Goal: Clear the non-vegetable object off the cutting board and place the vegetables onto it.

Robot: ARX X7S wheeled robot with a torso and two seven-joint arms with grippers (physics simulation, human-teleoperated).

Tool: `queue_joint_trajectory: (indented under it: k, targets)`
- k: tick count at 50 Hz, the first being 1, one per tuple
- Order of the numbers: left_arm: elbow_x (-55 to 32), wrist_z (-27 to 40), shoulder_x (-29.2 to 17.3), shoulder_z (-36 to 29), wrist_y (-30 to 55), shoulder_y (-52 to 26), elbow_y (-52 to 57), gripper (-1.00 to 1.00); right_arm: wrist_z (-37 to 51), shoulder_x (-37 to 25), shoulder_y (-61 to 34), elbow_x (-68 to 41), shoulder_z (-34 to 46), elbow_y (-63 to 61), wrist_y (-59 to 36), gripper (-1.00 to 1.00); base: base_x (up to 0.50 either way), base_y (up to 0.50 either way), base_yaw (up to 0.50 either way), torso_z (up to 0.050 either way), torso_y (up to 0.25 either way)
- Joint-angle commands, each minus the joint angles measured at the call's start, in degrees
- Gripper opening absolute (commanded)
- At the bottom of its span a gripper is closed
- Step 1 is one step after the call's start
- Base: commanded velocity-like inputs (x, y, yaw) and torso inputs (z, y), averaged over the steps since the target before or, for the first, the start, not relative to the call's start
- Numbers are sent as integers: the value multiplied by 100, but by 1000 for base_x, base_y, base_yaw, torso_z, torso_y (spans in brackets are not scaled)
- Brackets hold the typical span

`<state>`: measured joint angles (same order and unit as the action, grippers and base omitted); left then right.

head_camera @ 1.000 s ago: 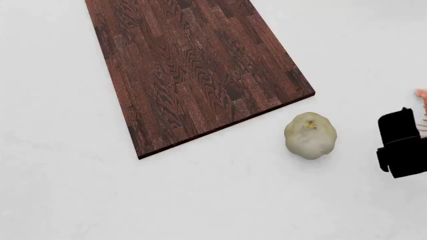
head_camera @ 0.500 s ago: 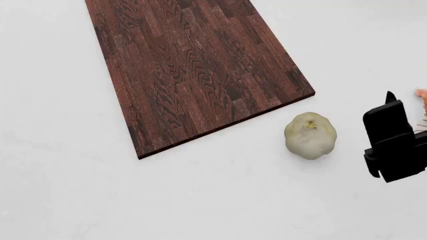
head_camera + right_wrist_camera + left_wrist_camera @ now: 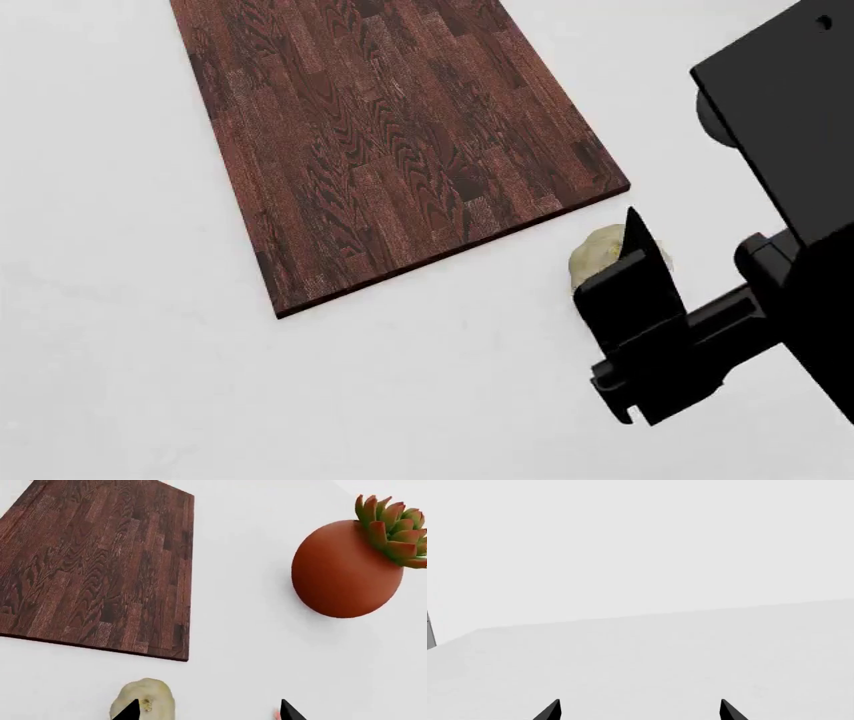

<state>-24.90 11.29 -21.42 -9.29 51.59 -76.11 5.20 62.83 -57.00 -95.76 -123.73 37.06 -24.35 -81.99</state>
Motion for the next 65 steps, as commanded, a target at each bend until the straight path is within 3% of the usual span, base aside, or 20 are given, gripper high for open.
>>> queue_joint_trajectory:
  k: [1,27,65]
  targets:
    - [-17,8,8,5,-31,0,-24,100,99,226,80,-190,218,-315,215,100,0,0,0,0,0]
    - [-21,-7,-121,20,-107,76,-21,100,-942,693,1418,1424,6,-356,224,100,0,0,0,0,0]
    - [-47,38,-120,-43,-158,192,0,100,-2372,497,2310,3359,-21,-306,537,100,0,0,0,0,-1]
